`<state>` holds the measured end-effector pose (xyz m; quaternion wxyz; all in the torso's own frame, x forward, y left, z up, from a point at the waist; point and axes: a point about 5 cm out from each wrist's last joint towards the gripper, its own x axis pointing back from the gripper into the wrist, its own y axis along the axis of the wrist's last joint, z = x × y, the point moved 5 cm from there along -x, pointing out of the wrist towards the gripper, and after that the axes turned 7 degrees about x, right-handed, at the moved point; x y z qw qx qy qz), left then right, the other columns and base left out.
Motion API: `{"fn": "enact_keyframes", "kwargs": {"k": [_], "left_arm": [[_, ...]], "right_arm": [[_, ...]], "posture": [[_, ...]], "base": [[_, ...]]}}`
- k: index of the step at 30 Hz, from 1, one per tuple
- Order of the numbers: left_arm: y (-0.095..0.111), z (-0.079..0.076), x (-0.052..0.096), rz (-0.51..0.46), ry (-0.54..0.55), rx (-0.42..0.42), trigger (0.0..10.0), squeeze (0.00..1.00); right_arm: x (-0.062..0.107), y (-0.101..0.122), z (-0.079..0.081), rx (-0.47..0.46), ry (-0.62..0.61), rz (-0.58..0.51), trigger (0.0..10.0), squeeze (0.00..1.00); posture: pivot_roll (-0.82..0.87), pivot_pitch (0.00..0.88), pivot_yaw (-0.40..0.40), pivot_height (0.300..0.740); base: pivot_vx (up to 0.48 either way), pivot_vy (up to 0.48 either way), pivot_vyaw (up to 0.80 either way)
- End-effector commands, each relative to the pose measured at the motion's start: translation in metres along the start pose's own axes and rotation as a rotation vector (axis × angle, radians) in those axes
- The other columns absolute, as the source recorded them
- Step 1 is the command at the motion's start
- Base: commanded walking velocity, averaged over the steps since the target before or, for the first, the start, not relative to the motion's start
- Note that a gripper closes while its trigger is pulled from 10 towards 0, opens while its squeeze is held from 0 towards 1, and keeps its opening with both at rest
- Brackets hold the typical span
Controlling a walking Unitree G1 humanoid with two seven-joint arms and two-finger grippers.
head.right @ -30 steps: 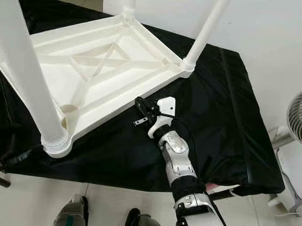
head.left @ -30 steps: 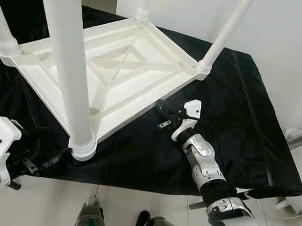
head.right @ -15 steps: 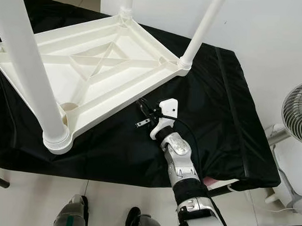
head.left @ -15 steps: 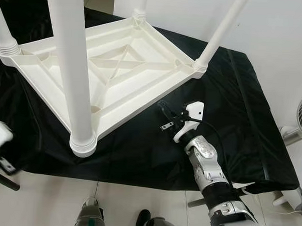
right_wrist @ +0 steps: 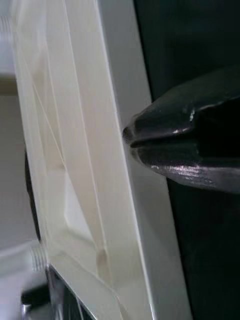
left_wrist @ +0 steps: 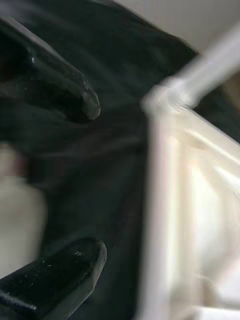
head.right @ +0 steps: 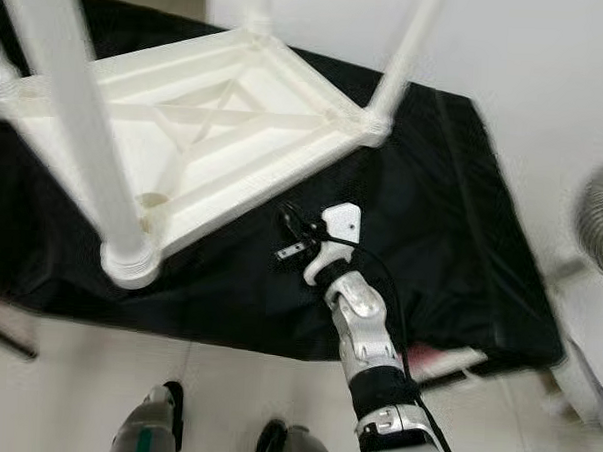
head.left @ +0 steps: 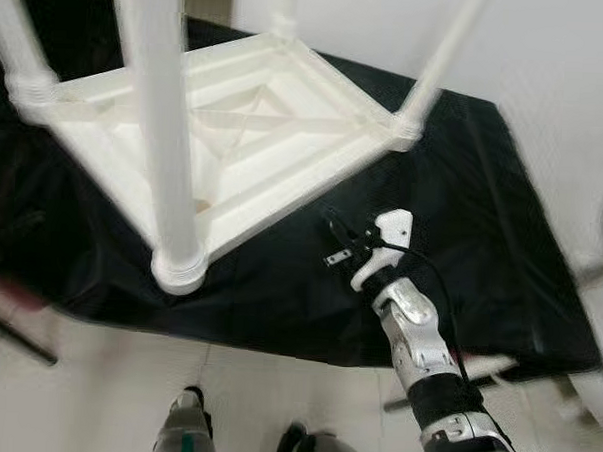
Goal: Building children table
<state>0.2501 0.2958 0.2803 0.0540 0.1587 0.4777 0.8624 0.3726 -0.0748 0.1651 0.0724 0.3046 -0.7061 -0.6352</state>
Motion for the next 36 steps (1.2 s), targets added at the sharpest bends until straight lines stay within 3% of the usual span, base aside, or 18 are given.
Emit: {"fn": "enact_keyframes", "kwargs": {"k": [1, 5, 6, 13, 24, 36], "left_arm": [[0.001, -0.003, -0.006, -0.007, 0.001, 0.008, 10.0, 0.00], [0.000, -0.009, -0.014, -0.015, -0.009, 0.023, 10.0, 0.00], [0.002, -0.015, -0.023, -0.036, -0.026, 0.059, 10.0, 0.00], [0.003, -0.016, -0.038, -0.065, -0.026, 0.100, 10.0, 0.00], [0.003, -0.024, -0.046, -0.069, -0.052, 0.109, 10.0, 0.00], [0.003, -0.053, -0.061, -0.124, -0.093, 0.154, 10.0, 0.00]], "right_arm": [[0.002, -0.003, 0.001, -0.006, -0.004, 0.012, 10.0, 0.00], [0.002, -0.003, 0.002, -0.010, -0.005, 0.011, 10.0, 0.00], [0.004, -0.002, 0.003, -0.013, -0.009, 0.010, 10.0, 0.00], [0.009, -0.004, 0.002, -0.011, -0.017, 0.020, 10.0, 0.00], [0.013, -0.002, -0.004, 0.003, -0.043, 0.024, 10.0, 0.00], [0.011, 0.019, -0.032, 0.039, -0.162, -0.026, 10.0, 0.00]], "posture": [[0.40, 0.249, -0.127, 0.740], [0.39, 0.250, -0.122, 0.740], [0.38, 0.250, -0.119, 0.740], [0.37, 0.255, -0.115, 0.740], [0.35, 0.263, -0.103, 0.740], [0.33, 0.262, -0.108, 0.740]], "base": [[0.000, 0.000, 0.00], [0.000, 0.000, 0.00], [0.000, 0.000, 0.00], [0.000, 0.000, 0.00], [0.000, 0.000, 0.00], [0.000, 0.000, 0.00]]}}
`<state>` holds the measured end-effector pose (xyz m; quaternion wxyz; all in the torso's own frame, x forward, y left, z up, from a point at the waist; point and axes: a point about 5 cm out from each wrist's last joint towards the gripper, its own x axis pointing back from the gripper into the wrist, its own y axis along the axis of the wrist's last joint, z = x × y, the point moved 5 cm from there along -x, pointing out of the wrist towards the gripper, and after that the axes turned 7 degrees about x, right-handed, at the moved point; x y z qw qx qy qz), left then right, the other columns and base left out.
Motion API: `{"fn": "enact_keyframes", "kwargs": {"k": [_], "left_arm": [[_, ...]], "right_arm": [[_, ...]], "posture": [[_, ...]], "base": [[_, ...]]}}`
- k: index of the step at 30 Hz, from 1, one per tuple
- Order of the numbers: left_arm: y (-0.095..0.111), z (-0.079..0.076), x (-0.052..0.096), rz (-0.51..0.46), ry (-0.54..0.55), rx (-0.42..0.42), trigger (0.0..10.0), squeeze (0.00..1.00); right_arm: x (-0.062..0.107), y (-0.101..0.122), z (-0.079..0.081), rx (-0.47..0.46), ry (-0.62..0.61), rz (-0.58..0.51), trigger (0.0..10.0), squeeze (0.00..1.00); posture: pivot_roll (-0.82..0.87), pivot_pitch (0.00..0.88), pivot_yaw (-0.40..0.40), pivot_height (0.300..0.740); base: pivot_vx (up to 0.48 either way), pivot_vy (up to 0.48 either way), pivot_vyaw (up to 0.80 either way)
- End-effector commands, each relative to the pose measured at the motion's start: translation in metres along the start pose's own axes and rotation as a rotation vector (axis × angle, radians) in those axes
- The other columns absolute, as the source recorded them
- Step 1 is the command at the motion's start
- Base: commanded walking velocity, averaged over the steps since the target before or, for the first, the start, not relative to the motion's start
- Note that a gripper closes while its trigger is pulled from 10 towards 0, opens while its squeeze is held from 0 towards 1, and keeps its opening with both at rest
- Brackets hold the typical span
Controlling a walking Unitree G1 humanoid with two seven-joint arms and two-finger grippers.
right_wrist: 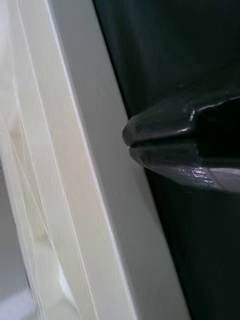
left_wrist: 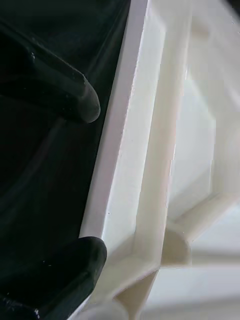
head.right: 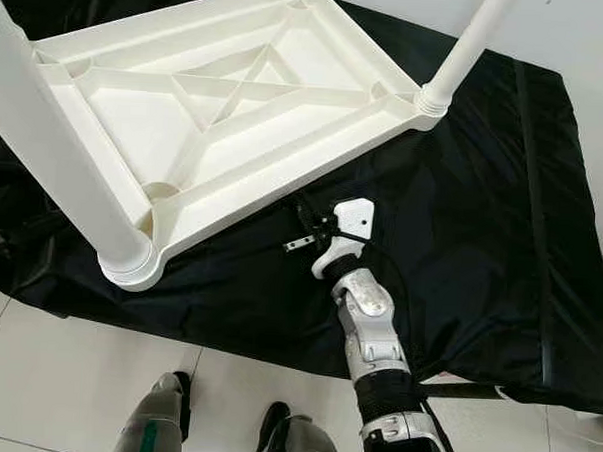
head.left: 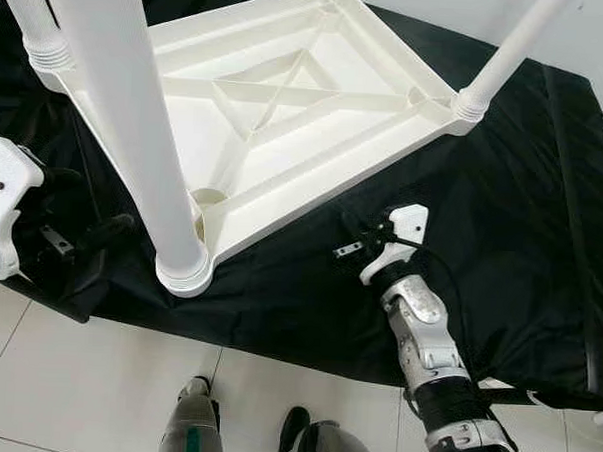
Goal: Building children table
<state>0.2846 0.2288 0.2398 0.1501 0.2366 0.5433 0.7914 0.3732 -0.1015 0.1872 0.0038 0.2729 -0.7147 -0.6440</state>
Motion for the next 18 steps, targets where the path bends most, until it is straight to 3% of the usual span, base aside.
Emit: {"fn": "enact_keyframes", "kwargs": {"k": [1, 8, 12, 18], "left_arm": [[0.002, 0.009, -0.002, -0.028, 0.148, -0.009, 10.0, 0.00], [0.008, 0.005, -0.021, -0.104, 0.169, 0.057, 10.0, 0.00], [0.009, 0.004, -0.026, -0.126, 0.175, 0.075, 10.0, 0.00], [0.003, -0.002, -0.052, -0.160, 0.208, 0.172, 10.0, 0.00]], "right_arm": [[0.003, 0.001, -0.008, 0.007, -0.027, 0.007, 10.0, 0.00], [0.001, 0.019, -0.027, 0.032, -0.131, -0.022, 10.0, 0.00], [0.002, 0.020, -0.030, 0.038, -0.151, -0.022, 10.0, 0.00], [0.011, 0.026, -0.049, 0.064, -0.272, 0.015, 10.0, 0.00]], "posture": [[0.32, 0.260, -0.108, 0.740], [0.31, 0.242, -0.108, 0.740], [0.29, 0.228, -0.109, 0.740], [0.24, 0.193, -0.095, 0.740]], "base": [[0.000, 0.000, 0.00], [0.000, 0.000, 0.00], [0.000, 0.000, 0.00], [0.000, 0.000, 0.00]]}}
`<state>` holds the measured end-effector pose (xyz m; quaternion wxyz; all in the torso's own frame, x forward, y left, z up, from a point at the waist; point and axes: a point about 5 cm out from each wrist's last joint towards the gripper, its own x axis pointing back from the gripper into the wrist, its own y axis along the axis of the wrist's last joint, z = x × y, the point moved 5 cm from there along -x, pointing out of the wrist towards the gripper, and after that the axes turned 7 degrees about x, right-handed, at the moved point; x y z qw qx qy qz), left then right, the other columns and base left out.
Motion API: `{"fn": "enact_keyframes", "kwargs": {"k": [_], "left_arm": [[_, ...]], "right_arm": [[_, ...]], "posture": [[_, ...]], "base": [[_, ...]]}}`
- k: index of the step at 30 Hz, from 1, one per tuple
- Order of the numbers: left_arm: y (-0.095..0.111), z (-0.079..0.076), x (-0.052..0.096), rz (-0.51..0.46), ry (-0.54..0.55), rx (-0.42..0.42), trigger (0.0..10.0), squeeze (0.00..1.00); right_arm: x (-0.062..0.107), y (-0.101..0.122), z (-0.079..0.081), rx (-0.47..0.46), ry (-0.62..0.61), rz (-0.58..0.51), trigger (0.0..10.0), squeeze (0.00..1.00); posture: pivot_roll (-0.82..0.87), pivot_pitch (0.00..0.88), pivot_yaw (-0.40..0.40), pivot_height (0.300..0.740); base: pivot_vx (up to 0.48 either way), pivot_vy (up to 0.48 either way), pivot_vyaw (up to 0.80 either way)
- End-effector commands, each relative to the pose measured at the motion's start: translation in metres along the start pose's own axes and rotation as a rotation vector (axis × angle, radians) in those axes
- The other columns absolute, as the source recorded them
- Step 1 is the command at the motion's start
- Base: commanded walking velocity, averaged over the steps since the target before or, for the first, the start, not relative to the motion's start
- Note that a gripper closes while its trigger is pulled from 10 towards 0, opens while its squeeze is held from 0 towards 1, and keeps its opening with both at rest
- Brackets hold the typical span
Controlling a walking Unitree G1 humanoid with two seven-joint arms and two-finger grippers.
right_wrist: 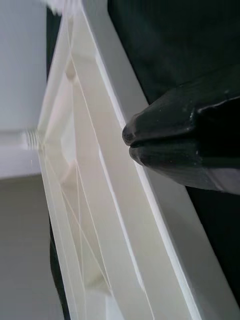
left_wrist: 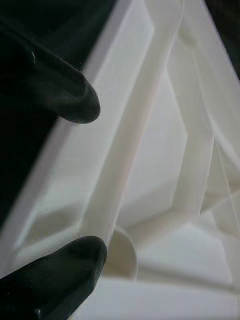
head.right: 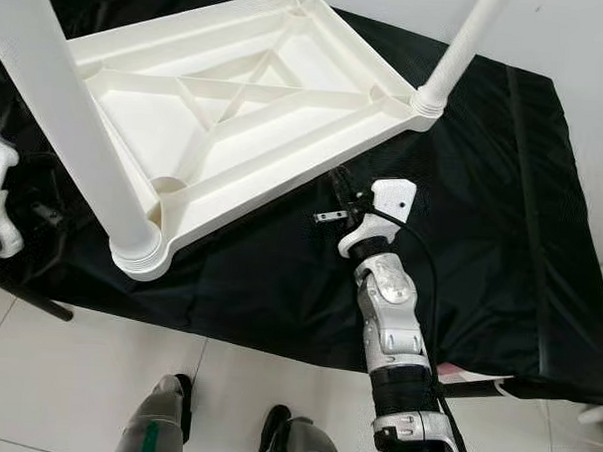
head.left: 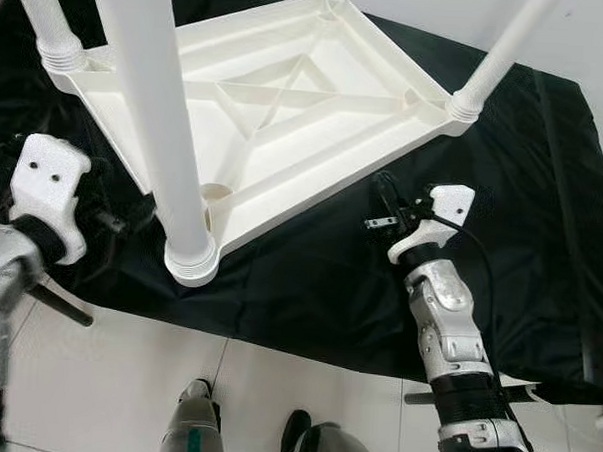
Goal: Building children table
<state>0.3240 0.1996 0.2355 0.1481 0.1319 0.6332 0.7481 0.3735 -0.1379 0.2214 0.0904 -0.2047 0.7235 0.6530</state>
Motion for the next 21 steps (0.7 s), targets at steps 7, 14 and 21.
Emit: {"fn": "enact_keyframes", "kwargs": {"k": [7, 14, 21], "left_arm": [[-0.013, 0.005, -0.021, 0.014, 0.111, 0.127, 10.0, 0.00], [-0.012, -0.013, -0.037, -0.005, 0.113, 0.190, 10.0, 0.00], [-0.004, -0.042, -0.051, -0.045, 0.063, 0.245, 10.0, 0.00]], "right_arm": [[0.014, -0.001, -0.023, 0.075, -0.080, 0.030, 10.0, 0.00], [0.019, 0.003, -0.027, 0.078, -0.097, 0.022, 10.0, 0.00], [0.020, 0.005, -0.029, 0.073, -0.117, 0.023, 10.0, 0.00]], "posture": [[0.20, 0.164, -0.088, 0.740], [0.17, 0.146, -0.088, 0.740], [0.17, 0.136, -0.085, 0.740]], "base": [[0.000, 0.000, 0.00], [0.000, 0.000, 0.00], [0.000, 0.000, 0.00]]}}
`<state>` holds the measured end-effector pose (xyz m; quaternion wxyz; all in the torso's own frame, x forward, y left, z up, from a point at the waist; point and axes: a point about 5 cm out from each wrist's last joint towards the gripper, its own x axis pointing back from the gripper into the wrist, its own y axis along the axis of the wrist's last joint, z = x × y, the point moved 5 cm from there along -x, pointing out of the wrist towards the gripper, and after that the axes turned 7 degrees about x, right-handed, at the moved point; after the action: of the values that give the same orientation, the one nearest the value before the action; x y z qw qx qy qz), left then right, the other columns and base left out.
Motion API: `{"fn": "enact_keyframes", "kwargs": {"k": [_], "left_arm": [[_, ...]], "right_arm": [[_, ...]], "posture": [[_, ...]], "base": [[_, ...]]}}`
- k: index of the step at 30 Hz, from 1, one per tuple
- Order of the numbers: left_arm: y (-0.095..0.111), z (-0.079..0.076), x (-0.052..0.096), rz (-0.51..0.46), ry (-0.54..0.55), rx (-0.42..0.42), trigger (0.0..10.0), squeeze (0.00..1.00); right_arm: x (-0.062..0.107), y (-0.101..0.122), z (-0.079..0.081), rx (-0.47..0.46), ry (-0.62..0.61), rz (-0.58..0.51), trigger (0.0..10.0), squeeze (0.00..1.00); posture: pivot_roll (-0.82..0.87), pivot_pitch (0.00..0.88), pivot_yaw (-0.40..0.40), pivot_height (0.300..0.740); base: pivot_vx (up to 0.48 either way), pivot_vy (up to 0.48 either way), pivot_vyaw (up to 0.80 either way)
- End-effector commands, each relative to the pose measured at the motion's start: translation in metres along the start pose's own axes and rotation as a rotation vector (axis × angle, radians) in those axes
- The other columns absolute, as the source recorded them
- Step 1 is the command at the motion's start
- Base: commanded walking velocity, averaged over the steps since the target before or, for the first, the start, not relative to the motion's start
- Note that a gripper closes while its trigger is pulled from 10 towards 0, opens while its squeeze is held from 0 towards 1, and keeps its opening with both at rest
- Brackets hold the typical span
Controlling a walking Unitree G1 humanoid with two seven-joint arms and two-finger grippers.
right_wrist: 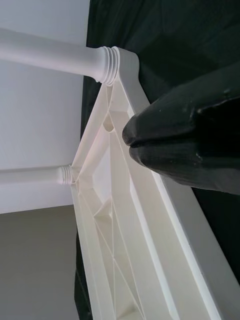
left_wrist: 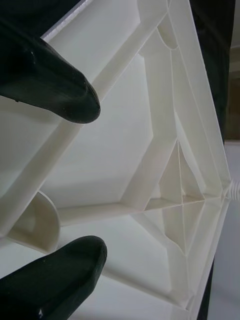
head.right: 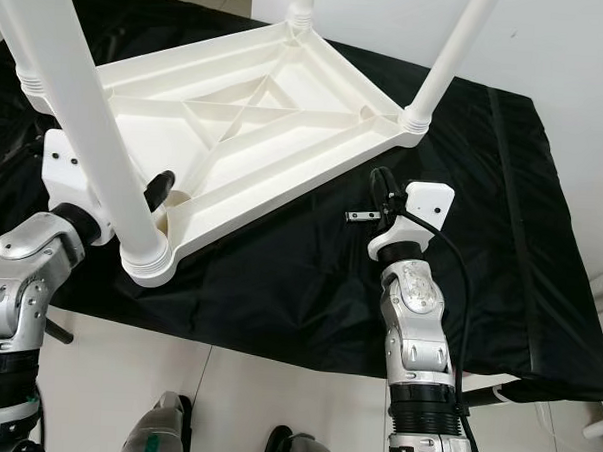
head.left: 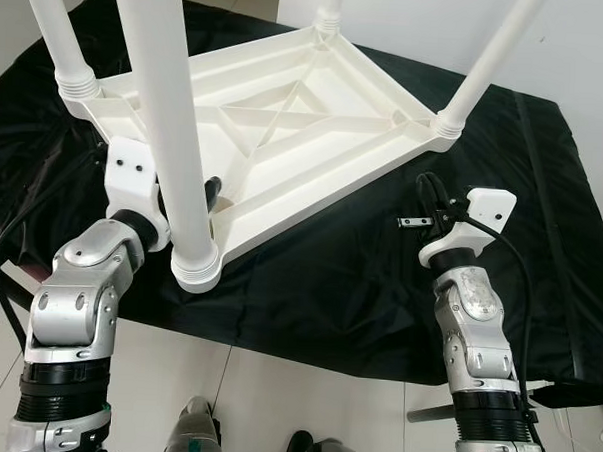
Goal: Building children table
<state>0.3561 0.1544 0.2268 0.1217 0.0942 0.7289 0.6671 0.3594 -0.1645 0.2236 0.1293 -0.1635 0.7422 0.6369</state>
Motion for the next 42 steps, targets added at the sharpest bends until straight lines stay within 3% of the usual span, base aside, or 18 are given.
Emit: {"fn": "enact_keyframes", "kwargs": {"k": [1, 5, 6, 9, 12, 21, 25, 29, 31, 38, 42], "left_arm": [[-0.003, -0.022, -0.005, 0.005, -0.055, 0.014, 10.0, 0.00], [-0.001, -0.036, -0.010, -0.009, -0.073, 0.034, 10.0, 0.00], [0.001, -0.046, -0.013, -0.021, -0.086, 0.050, 10.0, 0.00], [0.002, -0.049, -0.014, -0.023, -0.091, 0.052, 10.0, 0.00], [0.004, -0.068, -0.019, -0.030, -0.136, 0.080, 10.0, 0.00], [0.005, -0.095, -0.024, -0.024, -0.222, 0.092, 10.0, 0.00], [0.004, -0.121, -0.027, -0.010, -0.299, 0.116, 10.0, 0.00], [0.004, -0.136, -0.028, -0.009, -0.339, 0.127, 10.0, 0.00], [0.004, -0.148, -0.027, -0.006, -0.375, 0.133, 10.0, 0.00], [0.000, -0.162, -0.021, 0.008, -0.429, 0.110, 10.0, 0.00], [-0.008, -0.158, -0.014, 0.031, -0.437, 0.075, 10.0, 0.00]], "right_arm": [[0.004, 0.000, -0.006, 0.001, -0.018, 0.006, 10.0, 0.00], [0.006, 0.001, -0.007, -0.002, -0.017, 0.001, 10.0, 0.00], [0.009, 0.002, -0.004, -0.016, 0.007, -0.007, 10.0, 0.00], [0.011, 0.003, -0.003, -0.023, 0.020, -0.010, 10.0, 0.00], [0.021, 0.003, 0.000, -0.049, 0.097, -0.003, 10.0, 0.00], [0.035, 0.005, -0.003, -0.096, 0.214, 0.024, 10.0, 0.00], [0.055, 0.015, 0.011, -0.143, 0.419, 0.043, 10.0, 0.00], [0.068, 0.018, 0.021, -0.151, 0.543, 0.064, 10.0, 0.00], [0.082, 0.018, 0.036, -0.148, 0.686, 0.088, 10.0, 0.00], [0.103, 0.024, 0.057, -0.174, 0.926, 0.119, 10.0, 0.00], [0.111, 0.028, 0.062, -0.195, 1.040, 0.131, 10.0, 0.00]], "posture": [[0.16, 0.134, -0.084, 0.740], [0.16, 0.135, -0.081, 0.740], [0.15, 0.139, -0.073, 0.740], [0.15, 0.139, -0.073, 0.740], [0.14, 0.153, -0.056, 0.740], [0.10, 0.162, -0.029, 0.740], [0.07, 0.166, -0.007, 0.740], [0.06, 0.168, -0.001, 0.740], [0.06, 0.168, -0.001, 0.740], [0.08, 0.172, -0.005, 0.740], [0.11, 0.175, -0.031, 0.740]], "base": [[0.000, 0.000, 0.00], [0.000, 0.000, 0.00], [0.000, 0.000, 0.00], [0.000, 0.000, 0.00], [0.000, 0.000, 0.00], [0.000, 0.000, 0.00], [0.000, 0.000, 0.00], [0.000, 0.000, 0.00], [0.000, 0.000, 0.00], [0.000, 0.000, 0.00], [0.000, 0.000, 0.00]]}}
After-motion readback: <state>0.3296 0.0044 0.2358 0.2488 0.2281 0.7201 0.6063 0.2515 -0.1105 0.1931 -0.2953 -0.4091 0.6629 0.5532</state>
